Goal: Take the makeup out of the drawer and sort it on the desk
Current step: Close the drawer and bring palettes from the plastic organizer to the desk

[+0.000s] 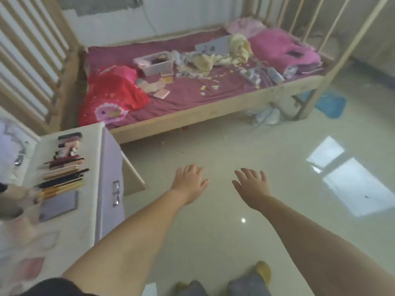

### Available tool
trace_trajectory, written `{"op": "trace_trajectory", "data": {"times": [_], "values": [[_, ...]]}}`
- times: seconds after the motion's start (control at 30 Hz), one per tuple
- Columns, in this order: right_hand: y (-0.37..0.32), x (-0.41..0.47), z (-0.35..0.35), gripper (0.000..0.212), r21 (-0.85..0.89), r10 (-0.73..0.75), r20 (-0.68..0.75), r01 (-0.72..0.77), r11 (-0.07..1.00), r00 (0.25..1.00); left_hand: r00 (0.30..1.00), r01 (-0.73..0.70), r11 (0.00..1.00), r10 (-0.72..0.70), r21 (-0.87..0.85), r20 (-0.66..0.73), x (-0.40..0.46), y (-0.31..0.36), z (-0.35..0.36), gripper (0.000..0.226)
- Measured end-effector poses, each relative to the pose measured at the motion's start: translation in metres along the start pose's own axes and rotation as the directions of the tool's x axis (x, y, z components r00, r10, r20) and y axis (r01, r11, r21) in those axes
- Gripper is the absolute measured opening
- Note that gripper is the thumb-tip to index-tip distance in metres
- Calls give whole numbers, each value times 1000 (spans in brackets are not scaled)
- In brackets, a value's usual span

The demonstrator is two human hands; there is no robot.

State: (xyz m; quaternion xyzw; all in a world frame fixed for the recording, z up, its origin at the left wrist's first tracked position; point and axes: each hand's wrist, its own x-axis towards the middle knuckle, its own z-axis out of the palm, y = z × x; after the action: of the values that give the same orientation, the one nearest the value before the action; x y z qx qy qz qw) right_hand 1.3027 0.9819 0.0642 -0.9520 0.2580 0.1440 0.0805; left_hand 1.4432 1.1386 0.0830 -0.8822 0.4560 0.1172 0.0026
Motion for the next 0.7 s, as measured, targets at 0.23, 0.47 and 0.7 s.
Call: {"op": "trace_trajectory", "data": {"times": [0.23,0.47,0.7], "values": [[186,-115,46,50,109,333,84,-341,934,939,926,-365,925,350,104,141,63,204,34,48],[365,-219,74,49,190,577,119,-589,785,808,799,-583,808,550,89,243,97,426,68,47],[496,-286,84,49,269,746,133,-749,606,652,641,-756,646,696,107,323,131,603,81,48]]}}
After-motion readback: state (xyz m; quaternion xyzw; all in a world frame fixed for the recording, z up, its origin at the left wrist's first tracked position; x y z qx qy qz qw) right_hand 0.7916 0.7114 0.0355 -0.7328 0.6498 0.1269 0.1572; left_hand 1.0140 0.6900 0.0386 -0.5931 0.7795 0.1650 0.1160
